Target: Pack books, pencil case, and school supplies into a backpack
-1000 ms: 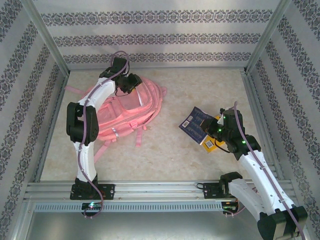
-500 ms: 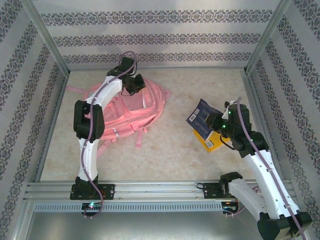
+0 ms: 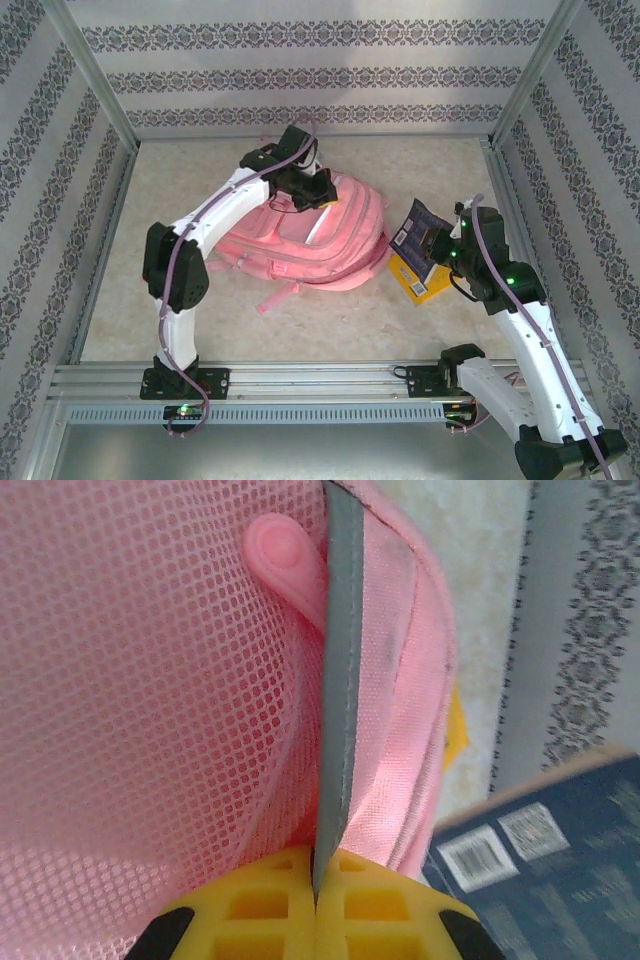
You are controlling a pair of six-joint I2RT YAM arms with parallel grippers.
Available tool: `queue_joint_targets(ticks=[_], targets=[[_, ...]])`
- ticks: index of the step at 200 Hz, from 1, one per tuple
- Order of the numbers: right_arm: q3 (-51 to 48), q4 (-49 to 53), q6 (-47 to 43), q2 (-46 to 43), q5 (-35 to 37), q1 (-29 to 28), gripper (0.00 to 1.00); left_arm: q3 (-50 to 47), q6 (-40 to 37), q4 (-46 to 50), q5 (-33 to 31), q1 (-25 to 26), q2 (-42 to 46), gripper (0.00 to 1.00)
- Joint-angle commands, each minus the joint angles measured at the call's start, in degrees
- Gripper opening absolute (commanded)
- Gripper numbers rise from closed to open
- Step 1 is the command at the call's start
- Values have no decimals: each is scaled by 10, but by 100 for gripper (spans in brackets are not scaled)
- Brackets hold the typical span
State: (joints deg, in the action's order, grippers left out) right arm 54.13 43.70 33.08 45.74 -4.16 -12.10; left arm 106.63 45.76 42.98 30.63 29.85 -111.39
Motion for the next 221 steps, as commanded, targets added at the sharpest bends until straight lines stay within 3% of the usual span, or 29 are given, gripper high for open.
queue_joint_targets(ticks=[1, 29, 73, 100, 121, 139, 171, 221], targets=[[-7, -59, 16, -3, -63, 3, 0, 43, -22, 45, 30, -9, 51, 0], [-29, -132, 85, 9, -163, 7, 0, 61, -31, 69, 47, -13, 65, 0], [-100, -386, 290, 65, -333, 11, 0, 51, -28, 55, 71, -20, 68, 5], [-133, -535, 388, 87, -352, 15, 0, 48, -28, 63, 65, -20, 67, 17], [-167, -680, 467, 111, -362, 12, 0, 85, -64, 120, 0, -21, 73, 44], [-169, -733, 488, 137, -374, 4, 0, 145, -107, 191, -76, -21, 74, 56], [-159, -823, 515, 198, -380, -22, 0, 166, -138, 201, -87, -13, 78, 61], [-129, -795, 487, 207, -371, -46, 0, 254, -222, 268, -192, 87, 17, 62]])
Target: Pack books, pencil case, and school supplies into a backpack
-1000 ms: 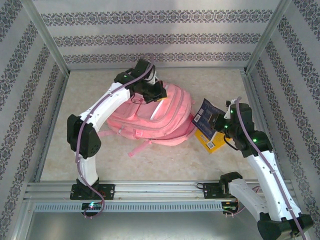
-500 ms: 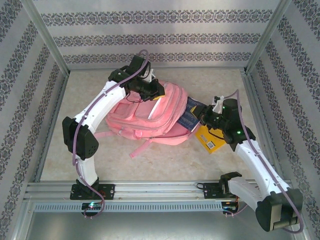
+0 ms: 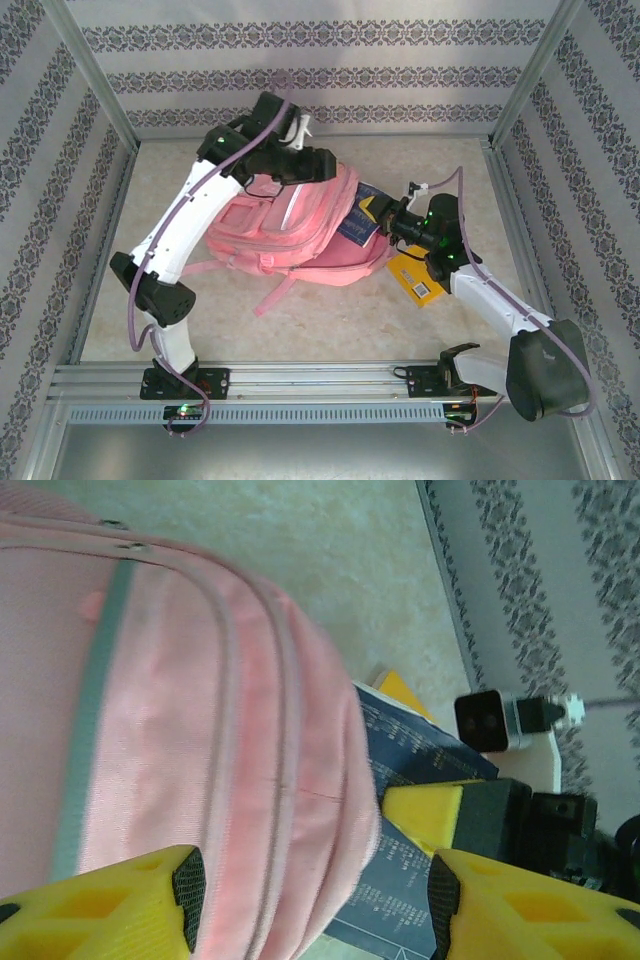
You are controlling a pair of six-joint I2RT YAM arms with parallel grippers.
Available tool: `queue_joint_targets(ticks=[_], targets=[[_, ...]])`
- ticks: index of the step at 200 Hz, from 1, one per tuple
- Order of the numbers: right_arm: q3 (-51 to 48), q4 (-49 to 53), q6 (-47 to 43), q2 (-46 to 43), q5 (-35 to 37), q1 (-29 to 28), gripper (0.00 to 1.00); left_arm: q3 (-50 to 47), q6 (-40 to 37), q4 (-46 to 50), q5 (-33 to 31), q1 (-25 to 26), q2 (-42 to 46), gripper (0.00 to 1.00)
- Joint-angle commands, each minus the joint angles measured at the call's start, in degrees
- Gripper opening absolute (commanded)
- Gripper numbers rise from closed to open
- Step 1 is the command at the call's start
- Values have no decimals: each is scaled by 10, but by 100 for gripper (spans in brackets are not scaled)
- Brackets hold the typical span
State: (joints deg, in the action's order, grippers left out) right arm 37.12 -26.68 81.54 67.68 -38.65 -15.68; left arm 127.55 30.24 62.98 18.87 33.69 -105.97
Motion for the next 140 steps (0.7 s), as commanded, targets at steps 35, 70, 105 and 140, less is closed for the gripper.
queue_joint_targets(ticks=[35, 70, 105, 140], targets=[[44, -88, 0, -15, -28, -14, 0, 74, -86, 89, -145, 88, -75, 62], [48, -85, -1, -16, -32, -14, 0, 79, -85, 100, -184, 95, -97, 60], [44, -92, 5, -13, -34, -11, 0, 64, -87, 99, -206, 105, -113, 51], [47, -95, 3, -12, -36, -11, 0, 58, -92, 98, -218, 115, -123, 28]])
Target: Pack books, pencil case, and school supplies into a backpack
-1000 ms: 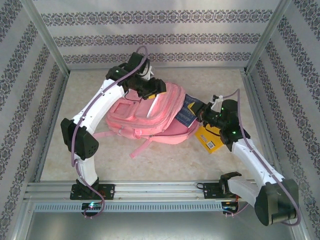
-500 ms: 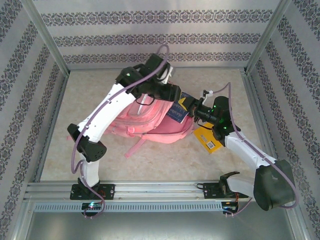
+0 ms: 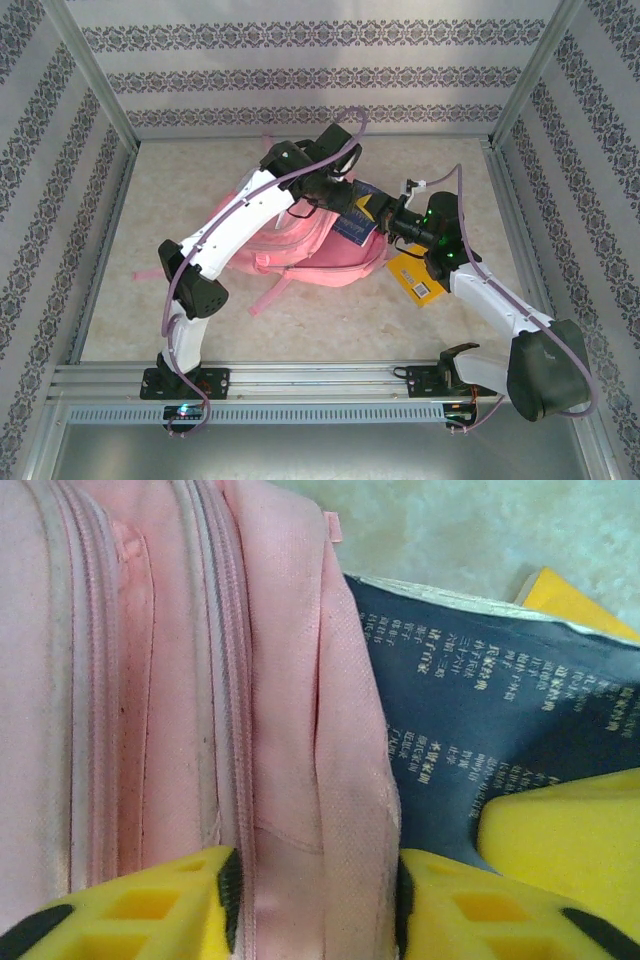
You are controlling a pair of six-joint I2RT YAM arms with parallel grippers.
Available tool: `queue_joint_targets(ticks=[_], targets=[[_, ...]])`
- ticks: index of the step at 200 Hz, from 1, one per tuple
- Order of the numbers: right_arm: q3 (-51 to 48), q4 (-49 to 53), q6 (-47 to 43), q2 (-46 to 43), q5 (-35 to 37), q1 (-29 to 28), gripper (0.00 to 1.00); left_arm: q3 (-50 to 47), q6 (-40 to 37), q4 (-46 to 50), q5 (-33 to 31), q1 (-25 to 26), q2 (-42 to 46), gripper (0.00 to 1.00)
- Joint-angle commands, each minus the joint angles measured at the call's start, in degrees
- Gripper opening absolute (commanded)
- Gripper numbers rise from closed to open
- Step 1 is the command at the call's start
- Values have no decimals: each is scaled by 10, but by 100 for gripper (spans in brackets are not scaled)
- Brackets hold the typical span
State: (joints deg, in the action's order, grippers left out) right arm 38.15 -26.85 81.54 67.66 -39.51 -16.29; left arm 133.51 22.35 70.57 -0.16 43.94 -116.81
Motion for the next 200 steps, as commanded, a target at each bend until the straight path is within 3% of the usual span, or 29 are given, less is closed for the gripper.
queue_joint_targets(ticks=[1, 23, 73, 118, 149, 200], targets=[[37, -94, 3, -12, -27, -4, 0, -2, -14, 22, -27, 12, -15, 27], [38, -83, -1, -13, -27, -3, 0, 7, -20, 23, -29, 11, -13, 0], [30, 103, -81, -40, 3, 10, 0, 81, -34, 32, -59, -10, 17, 0], [12, 210, -165, -54, 48, 11, 0, 90, -44, 45, -90, -33, 70, 0], [13, 230, -191, -45, 68, 5, 0, 91, -42, 54, -107, -46, 97, 0], [43, 179, -140, -17, 56, -12, 0, 88, -47, 57, -120, -54, 112, 0]])
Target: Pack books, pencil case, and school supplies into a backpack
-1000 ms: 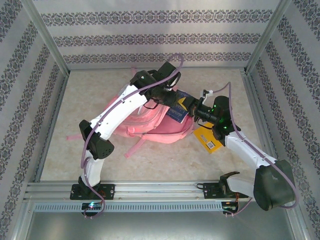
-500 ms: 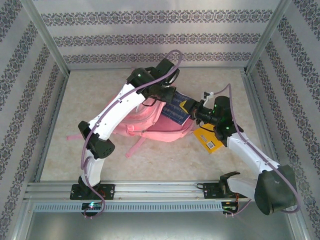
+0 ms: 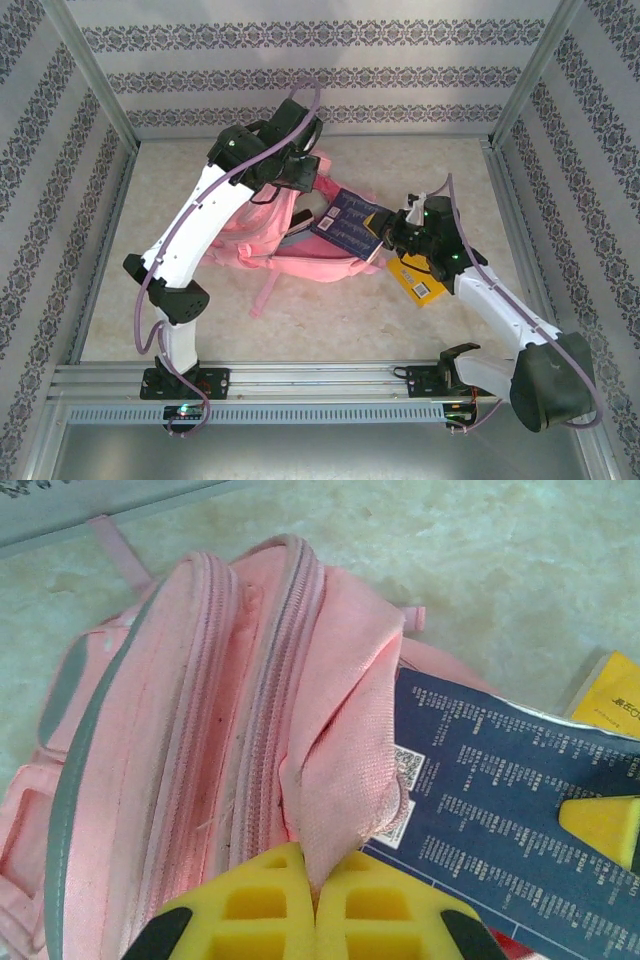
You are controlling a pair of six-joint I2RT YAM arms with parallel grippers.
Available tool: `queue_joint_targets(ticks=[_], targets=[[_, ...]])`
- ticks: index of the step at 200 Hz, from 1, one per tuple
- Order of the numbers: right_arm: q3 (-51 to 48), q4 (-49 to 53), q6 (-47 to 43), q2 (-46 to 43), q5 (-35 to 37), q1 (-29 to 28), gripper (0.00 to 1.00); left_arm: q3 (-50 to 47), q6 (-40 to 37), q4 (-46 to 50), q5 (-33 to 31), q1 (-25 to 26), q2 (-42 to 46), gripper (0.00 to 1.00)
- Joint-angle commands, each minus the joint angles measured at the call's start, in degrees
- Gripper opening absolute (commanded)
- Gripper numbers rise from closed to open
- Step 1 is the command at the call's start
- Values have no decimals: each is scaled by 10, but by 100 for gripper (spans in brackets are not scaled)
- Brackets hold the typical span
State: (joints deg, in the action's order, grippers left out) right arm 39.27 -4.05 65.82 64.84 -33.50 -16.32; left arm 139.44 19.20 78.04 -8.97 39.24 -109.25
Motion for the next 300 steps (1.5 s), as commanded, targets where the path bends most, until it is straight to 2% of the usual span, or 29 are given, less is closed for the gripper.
queue_joint_targets(ticks=[1, 58, 101, 138, 168, 196, 239, 249, 260, 271, 300], targets=[[32, -51, 19, 11, -5, -12, 0, 29, -15, -18, -32, -7, 36, 0], [112, -82, 69, 75, -50, -63, 0, 32, -13, -28, -24, -10, 26, 0], [141, -130, 123, 141, -48, -94, 0, 59, -8, -34, -12, -13, 8, 0], [174, -146, 130, 212, 16, -132, 0, 83, 2, -39, -2, -16, 2, 0], [207, -111, 94, 264, 90, -160, 0, 87, 3, -39, -1, -20, 7, 0], [248, -33, 43, 307, 130, -169, 0, 83, 5, -38, 3, -21, 12, 0], [349, 66, 14, 365, 146, -198, 0, 78, 7, -45, 21, -21, 12, 0], [384, 90, 12, 383, 156, -208, 10, 77, 6, -46, 21, -21, 12, 0], [428, 105, 14, 410, 161, -217, 31, 78, 5, -48, 18, -21, 11, 0], [466, 114, 14, 434, 155, -221, 44, 79, 6, -49, 18, -21, 10, 0], [496, 114, 16, 444, 161, -221, 61, 80, 13, -49, 24, -28, 4, 0]])
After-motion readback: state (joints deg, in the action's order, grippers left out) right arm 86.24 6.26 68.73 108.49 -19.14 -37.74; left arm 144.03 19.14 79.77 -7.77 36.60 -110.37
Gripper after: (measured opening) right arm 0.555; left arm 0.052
